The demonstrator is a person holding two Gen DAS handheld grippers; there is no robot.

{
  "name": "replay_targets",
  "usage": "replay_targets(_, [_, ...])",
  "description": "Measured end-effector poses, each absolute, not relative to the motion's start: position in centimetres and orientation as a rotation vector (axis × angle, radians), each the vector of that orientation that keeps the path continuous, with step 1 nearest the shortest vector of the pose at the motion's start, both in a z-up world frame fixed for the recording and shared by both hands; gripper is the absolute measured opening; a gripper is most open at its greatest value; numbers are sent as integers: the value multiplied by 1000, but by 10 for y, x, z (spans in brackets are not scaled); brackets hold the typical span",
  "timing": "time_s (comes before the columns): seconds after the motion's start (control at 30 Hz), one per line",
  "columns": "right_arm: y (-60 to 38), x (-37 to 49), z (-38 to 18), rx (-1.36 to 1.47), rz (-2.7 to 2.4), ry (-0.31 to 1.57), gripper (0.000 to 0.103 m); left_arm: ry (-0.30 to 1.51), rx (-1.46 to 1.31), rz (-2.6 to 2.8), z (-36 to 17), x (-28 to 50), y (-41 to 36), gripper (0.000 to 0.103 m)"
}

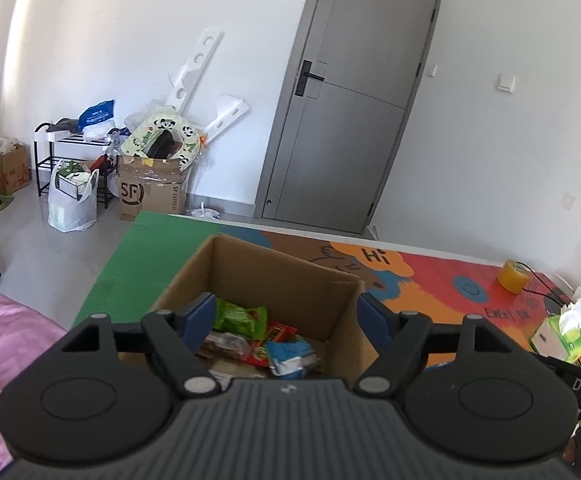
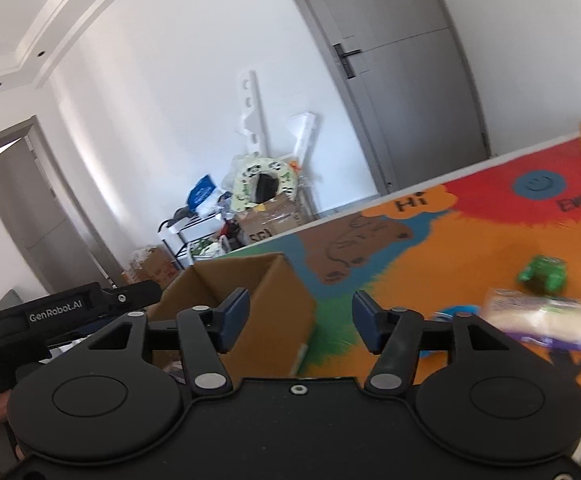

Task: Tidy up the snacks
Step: 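Move both open tools back over the remaining snacks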

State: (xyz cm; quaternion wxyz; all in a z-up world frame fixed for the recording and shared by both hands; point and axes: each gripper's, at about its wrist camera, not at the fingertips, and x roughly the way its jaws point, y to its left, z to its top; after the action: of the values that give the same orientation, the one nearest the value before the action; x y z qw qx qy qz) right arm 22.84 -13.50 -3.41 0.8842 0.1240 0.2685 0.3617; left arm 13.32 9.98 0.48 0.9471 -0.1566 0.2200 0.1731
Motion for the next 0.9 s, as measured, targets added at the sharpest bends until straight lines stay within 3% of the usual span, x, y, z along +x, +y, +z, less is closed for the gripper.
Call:
replay_targets(0.1, [-151,229,-39,251,718,558,69,459,-318,337,0,140,85,81])
replay_targets(0.33, [-187,233,-50,235,637,579,72,474,-278,283,-4,155,44,84])
replay_targets(0.5, [-213,234,-57,259,587,572,84,480,-255,249,-7,164,19,87])
replay_targets(0.9, [-271,238,-72,282,517,570,87,518,-192,170,-21,192,-34,87])
